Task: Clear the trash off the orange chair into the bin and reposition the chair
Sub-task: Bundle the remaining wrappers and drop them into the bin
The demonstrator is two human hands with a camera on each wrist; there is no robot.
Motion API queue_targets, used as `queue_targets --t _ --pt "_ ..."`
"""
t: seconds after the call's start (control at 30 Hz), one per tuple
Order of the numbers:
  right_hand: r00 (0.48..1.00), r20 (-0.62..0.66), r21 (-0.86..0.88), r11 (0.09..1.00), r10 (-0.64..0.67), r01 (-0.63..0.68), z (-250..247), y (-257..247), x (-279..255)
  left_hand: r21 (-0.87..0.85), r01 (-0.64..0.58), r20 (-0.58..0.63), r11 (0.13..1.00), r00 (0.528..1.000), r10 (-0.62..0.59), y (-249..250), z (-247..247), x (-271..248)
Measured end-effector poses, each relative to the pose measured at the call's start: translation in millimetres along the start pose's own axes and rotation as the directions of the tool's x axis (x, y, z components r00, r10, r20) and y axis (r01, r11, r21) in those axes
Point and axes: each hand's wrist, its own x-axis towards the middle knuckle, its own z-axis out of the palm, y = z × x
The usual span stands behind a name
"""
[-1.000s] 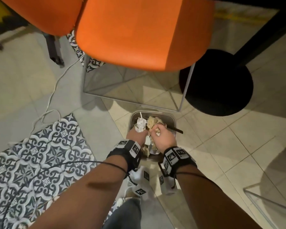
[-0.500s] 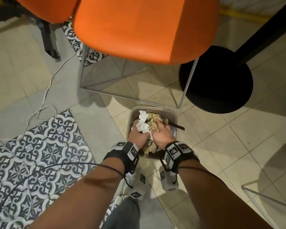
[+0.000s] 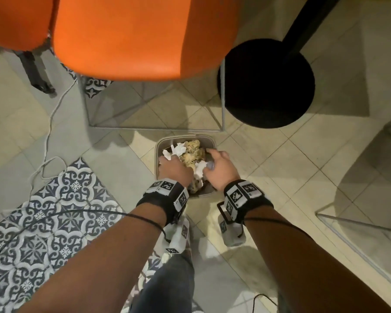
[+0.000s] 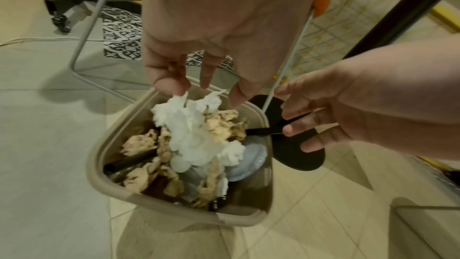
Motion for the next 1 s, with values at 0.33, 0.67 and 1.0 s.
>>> queue_targets --t 0.33,0.67,1.0 --pt "0.861 -0.499 0.338 0.937 0.101 0.087 -160.0 113.4 -111.4 -0.036 -0.52 0.05 0.853 0.852 0.521 167.7 43.7 -132.5" --pt "0.561 -0.737 0.473 0.88 0.376 0.032 -349.0 367.6 -259.7 -0.145 -0.696 0.186 0.703 0.679 0.71 373.3 204.9 -326.5" --pt "0.457 -0.726 0.284 0.83 0.513 -0.481 -456.7 566.0 -353.6 0.135 -0.928 0.337 0.346 0.372 0.865 512.9 340.7 -435.1"
